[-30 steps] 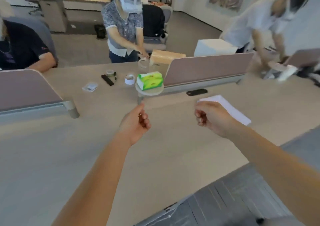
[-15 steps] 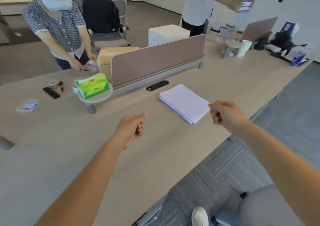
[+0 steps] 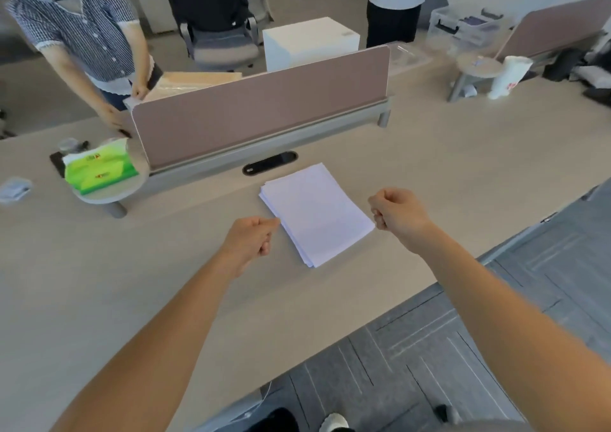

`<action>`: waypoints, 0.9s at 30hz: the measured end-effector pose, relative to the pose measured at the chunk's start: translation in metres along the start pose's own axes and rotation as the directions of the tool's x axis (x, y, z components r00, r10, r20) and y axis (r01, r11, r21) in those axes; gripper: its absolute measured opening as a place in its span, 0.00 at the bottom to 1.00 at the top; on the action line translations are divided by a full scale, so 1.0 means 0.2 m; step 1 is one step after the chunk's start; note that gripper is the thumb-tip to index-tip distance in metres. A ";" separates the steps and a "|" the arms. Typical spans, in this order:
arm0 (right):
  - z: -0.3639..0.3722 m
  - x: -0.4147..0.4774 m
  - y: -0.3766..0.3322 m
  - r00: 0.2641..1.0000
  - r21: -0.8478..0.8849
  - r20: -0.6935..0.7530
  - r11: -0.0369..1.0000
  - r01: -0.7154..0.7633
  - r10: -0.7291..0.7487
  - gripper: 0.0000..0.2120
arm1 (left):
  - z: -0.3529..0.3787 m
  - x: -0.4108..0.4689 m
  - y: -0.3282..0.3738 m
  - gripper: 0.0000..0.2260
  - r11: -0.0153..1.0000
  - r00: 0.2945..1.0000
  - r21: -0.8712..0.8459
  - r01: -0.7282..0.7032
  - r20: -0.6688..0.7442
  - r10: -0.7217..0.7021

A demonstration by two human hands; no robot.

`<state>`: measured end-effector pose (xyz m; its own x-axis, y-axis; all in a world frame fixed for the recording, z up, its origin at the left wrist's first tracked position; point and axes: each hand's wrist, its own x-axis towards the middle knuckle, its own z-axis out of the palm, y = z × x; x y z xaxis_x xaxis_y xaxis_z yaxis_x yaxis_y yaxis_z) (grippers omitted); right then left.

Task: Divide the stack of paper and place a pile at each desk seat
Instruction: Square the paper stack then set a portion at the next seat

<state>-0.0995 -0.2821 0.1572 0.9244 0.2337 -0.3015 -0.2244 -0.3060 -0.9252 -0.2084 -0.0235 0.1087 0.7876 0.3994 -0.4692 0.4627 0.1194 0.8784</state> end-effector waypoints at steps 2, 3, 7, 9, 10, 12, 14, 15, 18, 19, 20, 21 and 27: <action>0.00 0.13 -0.01 1.000 0.001 0.007 1.000 -0.022 0.022 0.12 | 0.06 0.09 0.02 0.17 1.000 0.996 0.006 0.005 -0.086 -0.005; 0.00 0.20 -0.01 0.999 -0.001 0.008 0.999 -0.037 0.037 0.12 | 0.08 0.15 0.02 0.17 1.000 0.992 0.002 0.016 -0.128 -0.015; 0.01 0.47 0.00 0.993 -0.087 0.037 0.990 -0.108 0.111 0.07 | 0.15 0.46 -0.01 0.16 0.979 0.970 -0.126 0.157 -0.168 -0.177; 0.02 0.61 0.00 0.986 -0.136 0.048 0.979 -0.150 0.158 0.06 | 0.19 0.60 -0.04 0.19 0.954 0.956 -0.213 0.213 -0.154 -0.248; 0.02 0.67 0.01 0.983 -0.157 0.053 0.973 -0.166 0.177 0.06 | 0.20 0.66 -0.07 0.21 0.940 0.947 -0.247 0.236 -0.159 -0.280; 0.04 0.80 0.02 0.977 -0.181 0.063 0.965 -0.189 0.204 0.04 | 0.24 0.74 -0.12 0.25 0.911 0.923 -0.291 0.293 -0.160 -0.349; 0.05 0.93 0.05 0.970 -0.182 0.076 0.959 -0.216 0.233 0.04 | 0.26 0.80 -0.16 0.24 0.890 0.897 -0.307 0.338 -0.183 -0.403; 0.06 1.00 0.08 0.965 -0.189 0.080 0.954 -0.231 0.250 0.04 | 0.28 0.82 -0.18 0.22 0.884 0.886 -0.306 0.353 -0.195 -0.421; 0.08 1.17 0.17 0.949 -0.243 0.101 0.932 -0.269 0.300 0.05 | 0.34 0.90 -0.21 0.16 0.867 0.858 -0.329 0.374 -0.232 -0.459; 0.09 1.24 0.20 0.942 -0.264 0.118 0.925 -0.275 0.314 0.08 | 0.37 0.92 -0.20 0.16 0.860 0.852 -0.337 0.382 -0.233 -0.470; 0.10 1.30 0.24 0.934 -0.295 0.137 0.914 -0.278 0.329 0.11 | 0.39 0.94 -0.21 0.17 0.857 0.845 -0.343 0.384 -0.244 -0.476; 0.11 1.36 0.28 0.926 -0.327 0.164 0.904 -0.274 0.340 0.14 | 0.41 0.96 -0.21 0.18 0.858 0.832 -0.337 0.387 -0.272 -0.483; 0.16 1.64 0.55 0.835 -0.404 0.304 0.856 -0.322 0.458 0.11 | 0.54 1.02 -0.21 0.15 0.865 0.697 -0.110 0.490 -0.547 -0.464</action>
<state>0.1686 -0.2096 -0.0518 0.5756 0.3360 -0.7455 -0.3655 -0.7099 -0.6021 -0.0221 -0.0447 -0.0334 0.1115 0.7200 -0.6850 0.7414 0.3987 0.5398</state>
